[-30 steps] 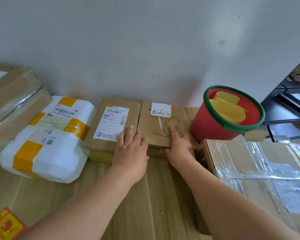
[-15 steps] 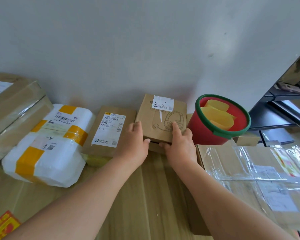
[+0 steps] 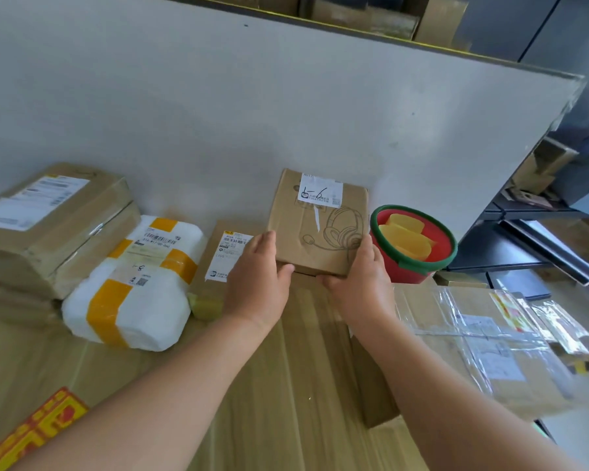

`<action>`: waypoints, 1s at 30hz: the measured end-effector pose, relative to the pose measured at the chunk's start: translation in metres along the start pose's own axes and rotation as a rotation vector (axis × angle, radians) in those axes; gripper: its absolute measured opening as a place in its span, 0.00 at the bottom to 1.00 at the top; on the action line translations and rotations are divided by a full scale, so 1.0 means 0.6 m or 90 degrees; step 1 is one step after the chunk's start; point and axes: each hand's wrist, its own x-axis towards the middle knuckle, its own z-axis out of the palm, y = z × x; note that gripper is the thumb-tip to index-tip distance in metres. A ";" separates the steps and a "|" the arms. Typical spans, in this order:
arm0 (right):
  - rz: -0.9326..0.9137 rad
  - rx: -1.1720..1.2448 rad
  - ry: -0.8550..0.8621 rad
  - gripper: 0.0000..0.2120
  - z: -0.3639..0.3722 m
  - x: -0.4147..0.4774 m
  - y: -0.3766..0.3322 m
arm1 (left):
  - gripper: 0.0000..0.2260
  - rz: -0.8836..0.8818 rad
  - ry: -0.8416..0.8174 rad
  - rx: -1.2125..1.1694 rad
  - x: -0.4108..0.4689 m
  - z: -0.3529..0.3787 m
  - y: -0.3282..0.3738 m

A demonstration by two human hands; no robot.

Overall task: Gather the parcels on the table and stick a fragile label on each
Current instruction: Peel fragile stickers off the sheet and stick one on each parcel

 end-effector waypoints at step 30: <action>-0.033 -0.078 -0.293 0.42 0.059 -0.572 0.146 | 0.27 -0.235 -0.139 0.046 -0.623 -0.078 -0.123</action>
